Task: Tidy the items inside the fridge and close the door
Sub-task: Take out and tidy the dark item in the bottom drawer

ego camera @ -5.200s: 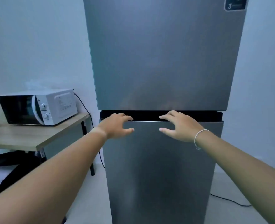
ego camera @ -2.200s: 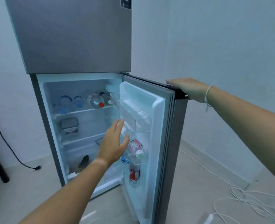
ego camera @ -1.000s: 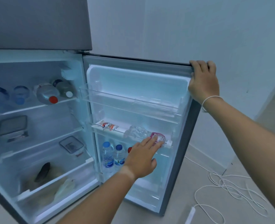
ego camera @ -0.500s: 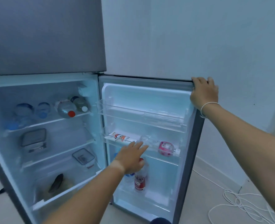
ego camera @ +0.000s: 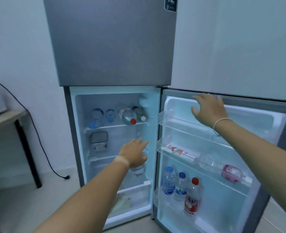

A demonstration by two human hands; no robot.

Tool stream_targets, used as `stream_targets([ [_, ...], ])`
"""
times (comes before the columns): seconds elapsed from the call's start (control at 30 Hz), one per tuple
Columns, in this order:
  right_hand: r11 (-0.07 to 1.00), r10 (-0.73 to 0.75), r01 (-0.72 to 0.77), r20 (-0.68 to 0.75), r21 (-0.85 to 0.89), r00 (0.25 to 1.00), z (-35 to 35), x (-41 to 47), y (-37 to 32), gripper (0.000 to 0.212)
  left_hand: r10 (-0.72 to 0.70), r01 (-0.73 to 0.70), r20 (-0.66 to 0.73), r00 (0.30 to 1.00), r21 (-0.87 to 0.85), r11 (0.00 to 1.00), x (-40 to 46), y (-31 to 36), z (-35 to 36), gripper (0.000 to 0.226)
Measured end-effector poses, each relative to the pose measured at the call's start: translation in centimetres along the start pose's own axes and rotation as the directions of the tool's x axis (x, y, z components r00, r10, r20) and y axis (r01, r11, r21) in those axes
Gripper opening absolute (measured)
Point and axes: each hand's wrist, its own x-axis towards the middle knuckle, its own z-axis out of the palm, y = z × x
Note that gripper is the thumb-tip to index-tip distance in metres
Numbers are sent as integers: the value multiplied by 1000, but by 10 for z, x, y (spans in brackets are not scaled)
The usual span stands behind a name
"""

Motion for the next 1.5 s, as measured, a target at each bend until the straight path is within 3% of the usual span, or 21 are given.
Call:
stream_targets([
  [0.17, 985, -167, 161, 113, 53, 979, 42, -3, -64, 47, -122, 123, 16, 992, -16, 992, -21, -45, 11, 63],
  [0.43, 956, -290, 267, 278, 119, 916, 118, -4, -126, 50, -269, 277, 83, 960, -112, 954, -33, -106, 36, 62],
  [0.8, 942, -290, 143, 524, 303, 801, 266, -23, -161, 49, -390, 415, 212, 896, -89, 905, -3, -164, 101, 61],
  [0.97, 939, -274, 68, 616, 337, 739, 327, -28, -161, 48, -390, 413, 267, 881, -33, 910, 32, -188, 124, 61],
  [1.13, 939, -262, 39, 633, 343, 728, 341, -9, -162, 49, -386, 411, 224, 895, -75, 909, 61, -202, 120, 60],
  [1.33, 925, -290, 99, 511, 367, 809, 315, 45, -185, 47, -396, 405, 89, 914, -139, 904, 80, -214, 91, 58],
  [1.5, 881, -391, 203, 415, 427, 822, 286, 80, -210, 48, -408, 404, 6, 913, -142, 903, 83, -221, 62, 55],
])
